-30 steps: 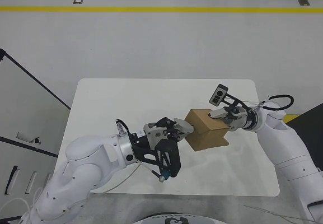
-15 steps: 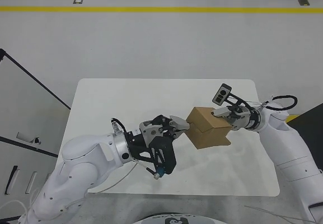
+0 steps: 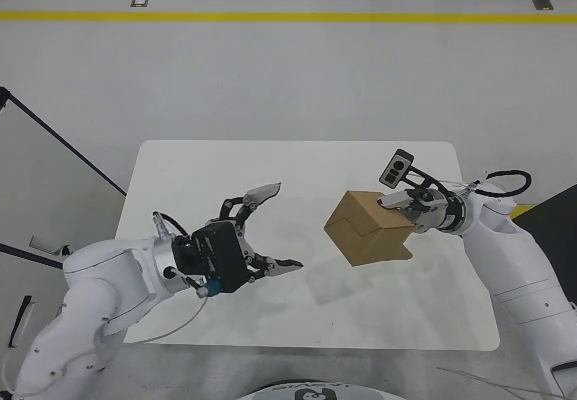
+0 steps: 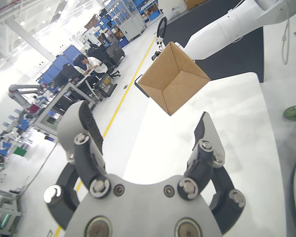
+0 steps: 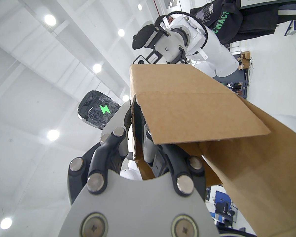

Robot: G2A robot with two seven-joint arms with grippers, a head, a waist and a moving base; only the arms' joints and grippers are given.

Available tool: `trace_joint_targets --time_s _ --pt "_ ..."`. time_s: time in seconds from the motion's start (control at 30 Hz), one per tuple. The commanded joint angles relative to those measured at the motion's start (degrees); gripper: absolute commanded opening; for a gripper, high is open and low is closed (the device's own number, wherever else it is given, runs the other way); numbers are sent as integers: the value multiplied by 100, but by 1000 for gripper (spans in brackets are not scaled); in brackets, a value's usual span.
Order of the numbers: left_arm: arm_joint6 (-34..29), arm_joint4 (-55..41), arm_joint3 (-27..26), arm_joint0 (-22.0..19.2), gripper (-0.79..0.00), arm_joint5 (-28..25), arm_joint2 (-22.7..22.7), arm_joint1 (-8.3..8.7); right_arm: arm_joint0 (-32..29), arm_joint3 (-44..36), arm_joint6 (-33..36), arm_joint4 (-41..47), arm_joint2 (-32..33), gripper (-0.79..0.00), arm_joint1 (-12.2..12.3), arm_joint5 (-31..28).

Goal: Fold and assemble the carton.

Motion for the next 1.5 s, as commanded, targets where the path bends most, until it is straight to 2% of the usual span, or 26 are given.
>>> trace_joint_targets --time_s 0.0,0.2,0.27,0.43,0.5,0.7,0.93,1.07,1.17,1.3,1.47 --pt "0 14 0 -4 0 6 22 1 0 0 0 0 0 -785 0 0" --pt "43 -76 47 6 0 130 -8 -5 0 0 0 0 0 -785 0 0" --pt "58 -386 198 42 0 214 -216 1 0 0 0 0 0 -785 0 0" --pt "-134 -1541 464 190 0 -248 -963 70 0 0 0 0 0 -785 0 0" --pt "-392 -1897 516 244 0 -373 -1209 104 0 0 0 0 0 -785 0 0" --pt "-748 -3213 644 481 0 -798 -1680 191 0 0 0 0 0 -785 0 0" --pt "-748 -3213 644 481 0 -798 -1680 191 3 -15 -65 -59 7 -785 2 -31" --pt "-748 -3213 644 481 0 -798 -1680 191 280 -626 -290 -1427 306 -785 122 -431" --pt "-748 -3213 644 481 0 -798 -1680 191 595 -1095 -242 -2595 505 -785 224 -641" --pt "-748 -3213 644 481 0 -798 -1680 191 1087 -1744 -46 -3813 460 -785 281 -1118" --pt "-748 -3213 644 481 0 -798 -1680 191 1087 -1744 -46 -3813 460 -785 281 -1118"
